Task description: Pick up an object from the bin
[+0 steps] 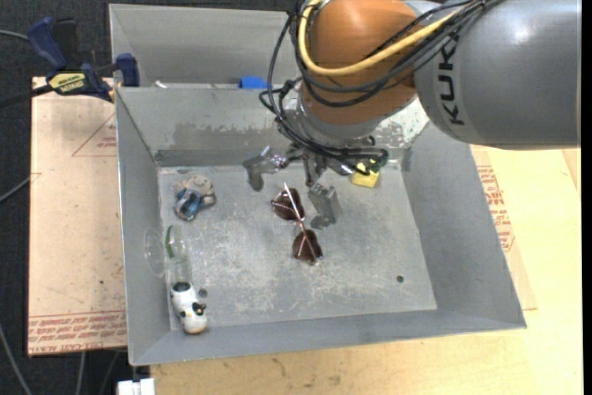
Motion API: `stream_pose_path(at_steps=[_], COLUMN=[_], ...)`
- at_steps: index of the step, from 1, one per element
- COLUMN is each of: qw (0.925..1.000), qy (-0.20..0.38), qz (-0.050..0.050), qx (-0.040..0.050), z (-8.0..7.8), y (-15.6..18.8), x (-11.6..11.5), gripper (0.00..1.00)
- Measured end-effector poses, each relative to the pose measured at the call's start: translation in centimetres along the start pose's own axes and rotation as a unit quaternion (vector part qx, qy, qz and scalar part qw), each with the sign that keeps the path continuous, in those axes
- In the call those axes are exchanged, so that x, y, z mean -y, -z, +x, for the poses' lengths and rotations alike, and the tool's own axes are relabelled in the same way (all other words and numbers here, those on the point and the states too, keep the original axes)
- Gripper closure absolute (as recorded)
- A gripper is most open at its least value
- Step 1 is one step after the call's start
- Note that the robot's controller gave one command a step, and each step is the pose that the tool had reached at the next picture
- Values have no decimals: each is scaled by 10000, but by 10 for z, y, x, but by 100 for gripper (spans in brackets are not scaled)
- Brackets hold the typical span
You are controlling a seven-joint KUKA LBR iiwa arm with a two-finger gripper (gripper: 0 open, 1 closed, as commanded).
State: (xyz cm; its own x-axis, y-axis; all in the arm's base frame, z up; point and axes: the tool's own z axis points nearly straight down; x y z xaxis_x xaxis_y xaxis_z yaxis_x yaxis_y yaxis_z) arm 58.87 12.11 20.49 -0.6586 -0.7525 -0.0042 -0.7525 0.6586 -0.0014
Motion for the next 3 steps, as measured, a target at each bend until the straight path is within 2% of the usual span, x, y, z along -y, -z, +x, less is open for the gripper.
stream_pose_path(at_steps=[1,2,3], qw=[9968,9945,9927], qy=[798,1041,1209], qz=[38,-42,26], qx=[36,-41,15], z=[-1,21,38], y=[-45,-72,-90], x=[54,72,37], gripper=[0,0,0])
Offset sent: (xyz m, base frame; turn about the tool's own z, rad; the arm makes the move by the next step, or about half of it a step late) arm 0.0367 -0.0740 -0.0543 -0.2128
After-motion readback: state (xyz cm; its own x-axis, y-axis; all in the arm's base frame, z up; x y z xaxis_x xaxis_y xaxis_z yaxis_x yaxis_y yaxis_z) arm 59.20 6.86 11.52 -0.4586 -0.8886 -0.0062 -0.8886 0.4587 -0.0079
